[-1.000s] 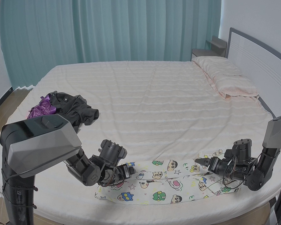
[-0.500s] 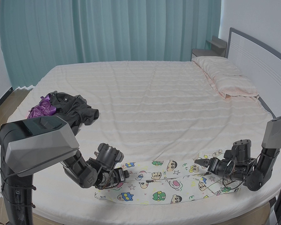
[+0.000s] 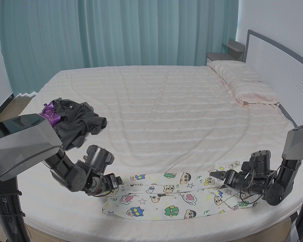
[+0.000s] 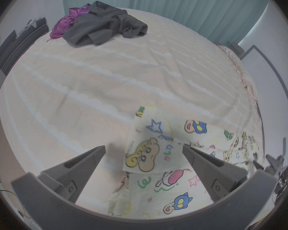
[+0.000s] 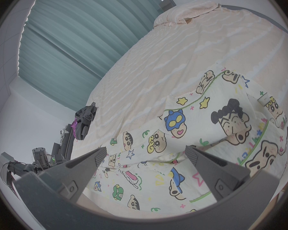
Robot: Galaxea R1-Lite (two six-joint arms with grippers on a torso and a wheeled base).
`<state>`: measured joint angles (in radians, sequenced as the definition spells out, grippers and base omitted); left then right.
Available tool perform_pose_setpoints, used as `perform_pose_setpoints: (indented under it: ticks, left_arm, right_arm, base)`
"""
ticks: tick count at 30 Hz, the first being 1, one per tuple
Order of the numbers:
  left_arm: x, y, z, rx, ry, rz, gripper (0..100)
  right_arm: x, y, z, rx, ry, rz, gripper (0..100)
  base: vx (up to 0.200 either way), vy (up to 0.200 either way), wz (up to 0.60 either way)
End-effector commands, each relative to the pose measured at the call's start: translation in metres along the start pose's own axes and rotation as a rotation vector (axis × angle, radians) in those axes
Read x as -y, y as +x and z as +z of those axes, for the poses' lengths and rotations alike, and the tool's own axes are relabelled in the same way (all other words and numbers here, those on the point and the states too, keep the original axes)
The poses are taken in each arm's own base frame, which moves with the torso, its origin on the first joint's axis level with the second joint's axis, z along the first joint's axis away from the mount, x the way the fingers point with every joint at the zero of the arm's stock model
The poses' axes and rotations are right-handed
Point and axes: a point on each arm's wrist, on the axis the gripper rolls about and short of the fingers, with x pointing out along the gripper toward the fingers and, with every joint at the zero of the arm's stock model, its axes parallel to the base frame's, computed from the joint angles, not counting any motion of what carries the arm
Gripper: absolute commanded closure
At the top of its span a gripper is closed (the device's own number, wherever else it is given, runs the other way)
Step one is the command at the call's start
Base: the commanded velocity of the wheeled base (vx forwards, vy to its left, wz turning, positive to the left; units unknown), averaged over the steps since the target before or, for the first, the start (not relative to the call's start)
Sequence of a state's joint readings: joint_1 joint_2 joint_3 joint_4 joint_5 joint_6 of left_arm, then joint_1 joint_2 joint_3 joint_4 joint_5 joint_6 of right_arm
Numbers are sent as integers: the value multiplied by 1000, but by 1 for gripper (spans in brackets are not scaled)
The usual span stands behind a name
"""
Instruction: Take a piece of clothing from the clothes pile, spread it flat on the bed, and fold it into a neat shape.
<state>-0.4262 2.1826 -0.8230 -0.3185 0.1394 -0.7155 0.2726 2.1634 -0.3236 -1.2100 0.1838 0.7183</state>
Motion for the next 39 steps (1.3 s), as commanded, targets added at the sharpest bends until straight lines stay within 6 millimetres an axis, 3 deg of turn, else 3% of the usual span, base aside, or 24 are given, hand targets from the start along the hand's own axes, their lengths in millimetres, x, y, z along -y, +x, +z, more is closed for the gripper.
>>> perform_pose_setpoints:
  ticks: [1,7,16,33,38,39]
  left_arm:
    - [-10,-18,11,35,-36,-18,0]
    - [-13,-14,-5,-10,23,-59,0]
    - [-16,21,-36,-8,191,-74,0]
    - [-14,30,-37,0,241,-81,0]
    - [-3,35,-34,18,253,-100,0]
    - [-2,35,-34,17,254,-100,100]
  right_arm:
    - [0,0,0,-1,-1,0,0]
    - [0,0,0,0,-1,1,0]
    - [0,-1,0,0,1,1,0]
    - [-1,0,0,-1,-2,2,0]
    - [-1,0,0,-1,-2,2,0]
    - [-1,0,0,-1,-2,2,0]
  base:
    - [0,0,0]
    - [0,0,0]
    - [0,0,0]
    - [0,0,0]
    - [0,0,0]
    - [0,0,0]
